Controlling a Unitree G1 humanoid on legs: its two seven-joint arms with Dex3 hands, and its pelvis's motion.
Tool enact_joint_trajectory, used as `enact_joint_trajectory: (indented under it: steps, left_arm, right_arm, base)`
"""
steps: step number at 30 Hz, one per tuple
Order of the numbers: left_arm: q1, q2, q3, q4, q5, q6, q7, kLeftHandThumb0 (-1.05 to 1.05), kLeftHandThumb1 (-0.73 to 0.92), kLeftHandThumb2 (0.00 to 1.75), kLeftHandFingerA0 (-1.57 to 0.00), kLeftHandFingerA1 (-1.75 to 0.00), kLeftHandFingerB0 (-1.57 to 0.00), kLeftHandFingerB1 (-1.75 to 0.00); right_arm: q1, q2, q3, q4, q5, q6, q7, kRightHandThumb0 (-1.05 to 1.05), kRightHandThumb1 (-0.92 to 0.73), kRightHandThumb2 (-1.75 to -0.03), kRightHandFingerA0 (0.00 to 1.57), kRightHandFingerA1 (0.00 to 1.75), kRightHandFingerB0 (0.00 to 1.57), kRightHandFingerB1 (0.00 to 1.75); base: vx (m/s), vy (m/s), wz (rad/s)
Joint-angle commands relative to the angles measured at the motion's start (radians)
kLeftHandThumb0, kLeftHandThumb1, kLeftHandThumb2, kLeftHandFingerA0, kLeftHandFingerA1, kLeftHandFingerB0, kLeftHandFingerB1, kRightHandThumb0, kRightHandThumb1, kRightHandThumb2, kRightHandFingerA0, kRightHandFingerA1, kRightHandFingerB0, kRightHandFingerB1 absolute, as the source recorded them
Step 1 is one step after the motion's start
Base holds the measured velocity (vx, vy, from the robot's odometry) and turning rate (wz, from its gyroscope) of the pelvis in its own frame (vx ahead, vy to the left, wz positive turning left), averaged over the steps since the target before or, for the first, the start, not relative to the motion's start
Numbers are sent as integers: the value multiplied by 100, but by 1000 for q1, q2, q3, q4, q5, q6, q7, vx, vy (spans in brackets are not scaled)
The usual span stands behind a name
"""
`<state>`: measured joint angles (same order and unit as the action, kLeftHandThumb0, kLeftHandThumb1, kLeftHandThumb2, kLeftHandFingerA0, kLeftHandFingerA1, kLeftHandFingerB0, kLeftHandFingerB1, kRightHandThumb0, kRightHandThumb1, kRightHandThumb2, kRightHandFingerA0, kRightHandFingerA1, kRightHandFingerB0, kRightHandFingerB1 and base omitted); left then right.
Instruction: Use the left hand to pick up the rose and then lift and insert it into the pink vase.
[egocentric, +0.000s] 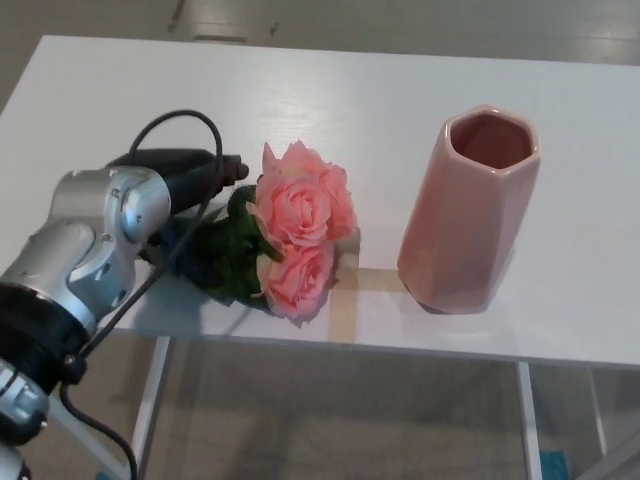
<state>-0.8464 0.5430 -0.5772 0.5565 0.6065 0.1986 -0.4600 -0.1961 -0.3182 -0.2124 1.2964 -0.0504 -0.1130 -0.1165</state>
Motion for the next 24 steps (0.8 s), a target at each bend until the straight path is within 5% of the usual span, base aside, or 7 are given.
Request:
enact_joint_trajectory:
  steps: [1, 17, 18, 19, 20, 23, 24]
  left_arm:
    - [7, -18, -4, 38, 38, -27, 10, -70, 34, 70, 0, -7, -3, -20]
    - [12, -86, -21, 149, 81, -41, 40, -64, 42, 77, -8, -24, -7, -18]
    - [17, -91, -21, 156, 80, -55, 53, -41, 57, 57, -51, -38, -17, -28]
    - [23, -96, -21, 164, 78, -72, 69, -41, 57, 57, -51, -38, -17, -28]
    - [37, -104, -14, 155, 67, -80, 76, -25, 66, 60, -78, -91, -36, -32]
    - [50, -118, -22, 143, 80, -89, 97, -17, 66, 60, -76, -147, -65, -43]
    - [54, -124, -29, 142, 91, -95, 113, -27, 58, 80, -92, -134, -67, -58]
  right_arm:
    - [6, 1, -2, 3, 13, 10, 9, -30, -64, -58, 66, 47, 54, 42]
    - [7, 6, -9, 5, 24, 12, 16, -30, -64, -58, 66, 47, 54, 42]
    - [6, 7, -7, 5, 23, 12, 15, -30, -64, -58, 67, 48, 54, 42]
    - [5, 7, -6, 4, 23, 12, 14, -30, -64, -58, 67, 48, 54, 42]
    - [5, 7, -6, 4, 25, 13, 15, -30, -64, -58, 67, 48, 54, 42]
    - [0, 5, -10, 4, 33, 15, 20, -30, -64, -58, 67, 48, 54, 42]
    - [-4, 5, -13, 4, 36, 16, 22, -30, -64, -58, 67, 48, 54, 42]
  base:
    - [0, 0, 0]
    - [0, 0, 0]
    - [0, 0, 0]
    - [0, 0, 0]
    - [0, 0, 0]
    - [0, 0, 0]
    - [0, 0, 0]
